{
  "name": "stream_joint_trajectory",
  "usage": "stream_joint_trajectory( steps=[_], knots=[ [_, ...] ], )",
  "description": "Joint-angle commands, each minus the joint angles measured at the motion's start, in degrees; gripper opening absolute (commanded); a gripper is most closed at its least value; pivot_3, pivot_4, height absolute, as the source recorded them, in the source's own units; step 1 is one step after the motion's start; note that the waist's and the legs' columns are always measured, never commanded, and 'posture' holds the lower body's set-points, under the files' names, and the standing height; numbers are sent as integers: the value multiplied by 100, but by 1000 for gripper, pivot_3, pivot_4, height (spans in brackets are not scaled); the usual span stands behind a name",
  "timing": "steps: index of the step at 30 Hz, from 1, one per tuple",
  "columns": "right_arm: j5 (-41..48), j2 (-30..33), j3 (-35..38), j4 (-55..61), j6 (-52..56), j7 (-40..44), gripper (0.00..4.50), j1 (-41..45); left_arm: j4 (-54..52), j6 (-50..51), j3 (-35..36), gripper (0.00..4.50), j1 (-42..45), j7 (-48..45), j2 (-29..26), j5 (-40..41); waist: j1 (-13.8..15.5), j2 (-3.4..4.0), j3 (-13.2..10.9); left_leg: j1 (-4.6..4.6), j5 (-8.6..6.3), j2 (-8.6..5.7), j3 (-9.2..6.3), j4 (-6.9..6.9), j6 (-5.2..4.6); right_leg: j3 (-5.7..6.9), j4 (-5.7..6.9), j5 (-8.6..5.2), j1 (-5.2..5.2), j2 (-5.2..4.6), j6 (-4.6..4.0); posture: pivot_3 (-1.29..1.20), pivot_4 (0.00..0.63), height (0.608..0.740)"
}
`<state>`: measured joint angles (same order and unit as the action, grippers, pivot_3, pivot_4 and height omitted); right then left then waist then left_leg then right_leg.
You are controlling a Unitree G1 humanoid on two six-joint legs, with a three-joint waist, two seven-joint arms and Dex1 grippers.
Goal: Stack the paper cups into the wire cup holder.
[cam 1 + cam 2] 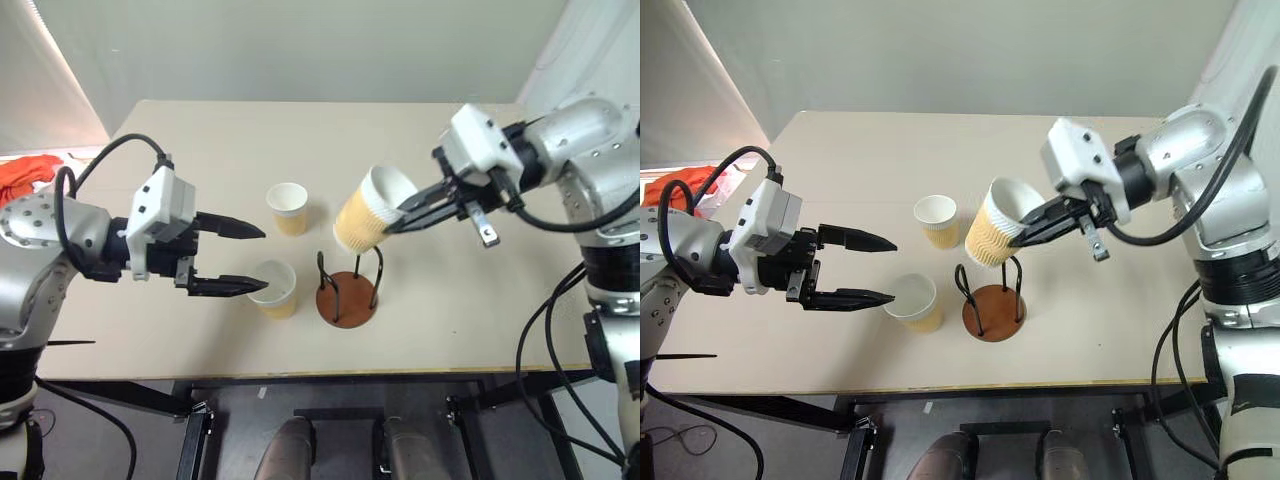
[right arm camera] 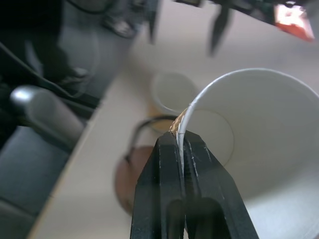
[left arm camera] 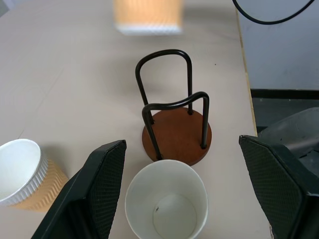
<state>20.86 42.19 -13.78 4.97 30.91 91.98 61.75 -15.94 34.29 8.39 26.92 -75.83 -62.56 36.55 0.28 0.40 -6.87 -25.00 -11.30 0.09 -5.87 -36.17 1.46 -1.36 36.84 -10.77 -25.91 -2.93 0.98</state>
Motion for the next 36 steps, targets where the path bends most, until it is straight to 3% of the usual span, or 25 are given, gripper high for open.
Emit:
stream_joint_trajectory(
  steps=[1, 10, 11, 13, 24, 36],
  knots=[
    [-40, -48, -84, 227, -8, -185, 44, -12, -135, 2, 211, 3979, -6, 47, -103, 52, -7, 0, 0, 1, 2, 0, 0, 0, 2, 0, 0, 0, 0, 0, 0, 0, 150, 740],
    [-48, -84, -279, 334, -11, -224, 44, -150, -210, 10, 259, 3979, -97, 104, -105, 84, -10, 0, 0, 6, 10, 2, 0, 0, 3, 0, 9, 0, -1, 1, 0, 0, 150, 740],
    [-62, -88, -304, 329, 4, -248, 227, -146, -216, 11, 249, 3979, -96, 108, -103, 87, -9, 0, 0, 6, 10, 2, 0, 0, 3, -1, 9, 0, -1, 1, 0, 0, 150, 740],
    [-141, -92, -366, 292, -18, -303, 676, -145, -232, 8, 235, 3979, -99, 93, -111, 101, -8, 0, 0, 5, 10, 1, 0, 0, 3, -1, 9, 0, -1, 1, 0, 0, 150, 740],
    [-175, -79, -329, 153, -76, -354, 4474, -195, 48, -347, -56, 3979, -63, -744, -691, -188, -9, 0, 0, 5, 8, 2, -1, 1, 3, -1, 8, 0, -3, 2, -1, 0, 150, 740],
    [282, -217, 3, 235, 66, -510, 4474, 6, 194, -458, -316, 3979, 125, -730, -457, -383, -17, 0, 0, 1, 7, 2, -1, 3, 2, -3, 8, 0, -8, 1, -5, 0, 150, 740]
  ],
)
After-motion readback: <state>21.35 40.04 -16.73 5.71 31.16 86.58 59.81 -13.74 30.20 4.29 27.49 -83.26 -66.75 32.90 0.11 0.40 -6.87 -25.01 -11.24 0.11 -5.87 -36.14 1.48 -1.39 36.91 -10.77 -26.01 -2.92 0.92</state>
